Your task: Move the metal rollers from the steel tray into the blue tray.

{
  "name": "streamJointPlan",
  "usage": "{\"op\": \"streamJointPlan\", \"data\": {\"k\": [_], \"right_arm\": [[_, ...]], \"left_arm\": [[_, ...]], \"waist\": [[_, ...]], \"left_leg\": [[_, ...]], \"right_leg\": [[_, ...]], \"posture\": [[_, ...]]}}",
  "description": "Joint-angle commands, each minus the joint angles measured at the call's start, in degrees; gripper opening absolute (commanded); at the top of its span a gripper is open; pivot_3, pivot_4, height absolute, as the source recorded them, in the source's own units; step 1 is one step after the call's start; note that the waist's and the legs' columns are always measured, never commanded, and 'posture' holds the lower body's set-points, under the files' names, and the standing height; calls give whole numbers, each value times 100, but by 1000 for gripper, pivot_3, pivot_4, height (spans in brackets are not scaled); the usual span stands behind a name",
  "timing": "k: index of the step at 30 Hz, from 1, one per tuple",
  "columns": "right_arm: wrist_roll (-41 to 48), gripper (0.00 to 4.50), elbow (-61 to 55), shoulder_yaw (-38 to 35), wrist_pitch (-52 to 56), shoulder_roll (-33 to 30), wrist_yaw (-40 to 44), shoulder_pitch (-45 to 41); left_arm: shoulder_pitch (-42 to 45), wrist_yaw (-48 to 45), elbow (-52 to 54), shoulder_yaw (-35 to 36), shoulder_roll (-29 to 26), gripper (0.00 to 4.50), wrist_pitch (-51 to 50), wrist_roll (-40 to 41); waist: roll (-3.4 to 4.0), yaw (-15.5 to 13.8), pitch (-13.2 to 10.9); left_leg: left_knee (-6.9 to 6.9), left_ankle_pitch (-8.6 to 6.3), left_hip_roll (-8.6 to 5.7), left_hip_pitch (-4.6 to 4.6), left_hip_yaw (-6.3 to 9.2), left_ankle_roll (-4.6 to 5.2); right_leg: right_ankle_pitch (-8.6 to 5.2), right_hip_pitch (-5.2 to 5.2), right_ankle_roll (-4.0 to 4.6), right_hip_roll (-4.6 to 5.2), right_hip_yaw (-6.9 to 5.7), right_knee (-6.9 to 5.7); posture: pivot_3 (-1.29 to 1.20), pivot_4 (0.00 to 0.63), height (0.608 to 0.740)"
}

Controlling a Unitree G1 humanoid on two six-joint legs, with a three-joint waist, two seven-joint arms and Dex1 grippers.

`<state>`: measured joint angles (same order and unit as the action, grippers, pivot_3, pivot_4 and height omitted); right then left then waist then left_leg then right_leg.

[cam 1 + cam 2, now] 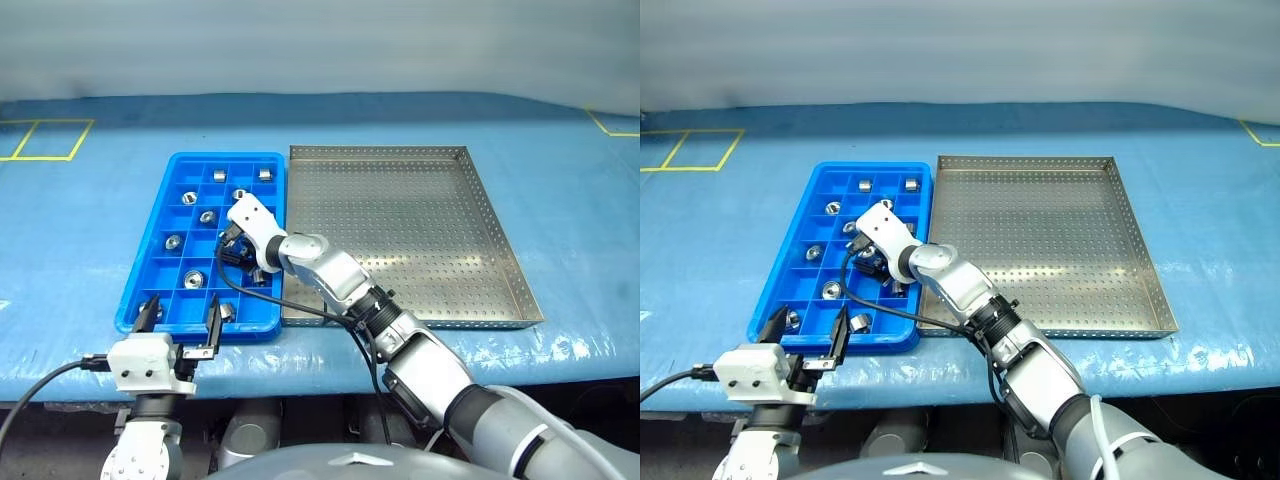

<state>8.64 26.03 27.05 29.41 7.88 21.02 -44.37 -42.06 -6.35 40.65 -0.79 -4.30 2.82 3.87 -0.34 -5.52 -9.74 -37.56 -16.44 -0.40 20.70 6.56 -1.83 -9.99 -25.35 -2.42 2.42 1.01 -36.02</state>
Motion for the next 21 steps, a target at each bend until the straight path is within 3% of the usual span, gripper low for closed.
{"op": "streamJointPlan", "data": {"k": [1, 13, 21], "right_arm": [[66, 4466, -497, -159, 102, 415, -66, 266], [84, 4466, -2973, -587, 152, -669, 156, 1443], [185, 4466, -4185, -953, 578, -1495, 286, 2221]], "left_arm": [[134, -121, 80, 64, -121, 4500, -69, 137], [1771, -411, -104, 912, -908, 4500, -1076, 562], [2968, -344, -521, 781, -1170, 4500, -1542, 191]], "waist": [[0, 30, 0], [0, 480, 1], [0, 863, 1]], "left_leg": [[0, 0, 0, 0, 0, 0], [-14, 1, 0, -6, 0, -2], [-17, 1, 0, -11, -4, -2]], "right_leg": [[0, 0, 0, 0, 0, 0], [6, 17, -8, 1, 0, 0], [27, 21, -38, 1, 8, 1]], "posture": [[279, 150, 740], [39, 150, 740], [-82, 150, 740]]}}
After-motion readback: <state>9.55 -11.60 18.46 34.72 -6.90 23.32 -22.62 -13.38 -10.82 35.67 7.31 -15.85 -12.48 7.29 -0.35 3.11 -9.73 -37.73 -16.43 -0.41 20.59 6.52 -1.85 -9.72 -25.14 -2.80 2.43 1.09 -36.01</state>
